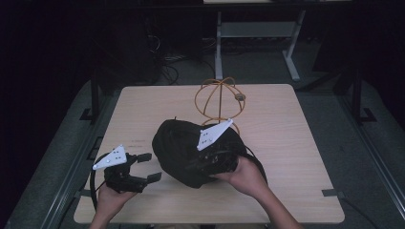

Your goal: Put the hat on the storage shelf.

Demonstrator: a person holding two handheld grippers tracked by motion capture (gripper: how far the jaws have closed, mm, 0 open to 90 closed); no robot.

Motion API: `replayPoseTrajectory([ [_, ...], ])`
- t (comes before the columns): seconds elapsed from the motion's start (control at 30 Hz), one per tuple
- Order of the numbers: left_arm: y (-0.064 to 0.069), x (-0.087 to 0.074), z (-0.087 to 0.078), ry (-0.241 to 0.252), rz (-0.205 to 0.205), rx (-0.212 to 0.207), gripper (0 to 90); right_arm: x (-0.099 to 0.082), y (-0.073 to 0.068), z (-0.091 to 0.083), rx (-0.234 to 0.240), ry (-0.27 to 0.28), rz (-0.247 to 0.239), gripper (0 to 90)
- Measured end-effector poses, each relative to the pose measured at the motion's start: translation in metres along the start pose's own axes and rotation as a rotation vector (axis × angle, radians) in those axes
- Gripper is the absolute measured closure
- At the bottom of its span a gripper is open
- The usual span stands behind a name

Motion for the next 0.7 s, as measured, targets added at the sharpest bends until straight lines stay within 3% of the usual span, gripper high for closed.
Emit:
replayPoseTrajectory([
  [0.1,-0.005,0.008,-0.001,0.023,0.014,0.033,15.8,0.003,-0.001,-0.003,0.01,-0.001,-0.014,81.0],
  [0.17,-0.011,0.013,-0.002,0.046,-0.004,0.019,15.9,0.008,-0.006,-0.008,0.026,0.007,-0.015,81.0],
  [0.47,-0.013,0.014,0.003,0.036,-0.014,-0.011,15.8,0.02,-0.016,-0.018,0.068,0.035,-0.049,80.9],
  [0.57,-0.011,0.019,0.005,0.05,-0.01,-0.045,15.8,0.026,-0.021,-0.02,0.089,0.041,-0.07,80.9],
  [0.63,-0.011,0.022,0.006,0.058,-0.029,-0.061,17.2,0.03,-0.024,-0.021,0.102,0.041,-0.088,81.0],
  [0.7,-0.01,0.024,0.005,0.078,-0.038,-0.094,27.2,0.031,-0.025,-0.022,0.108,0.044,-0.093,81.0],
])
Point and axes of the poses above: each handheld gripper's, and its own axes: z roughly forward along the jaws, x roughly out of its top, y roughly to its right, the point moved 9 cm from there along z, roughly forward along the jaws, and after that the axes turned 8 degrees about -z, right-handed, at the moved point
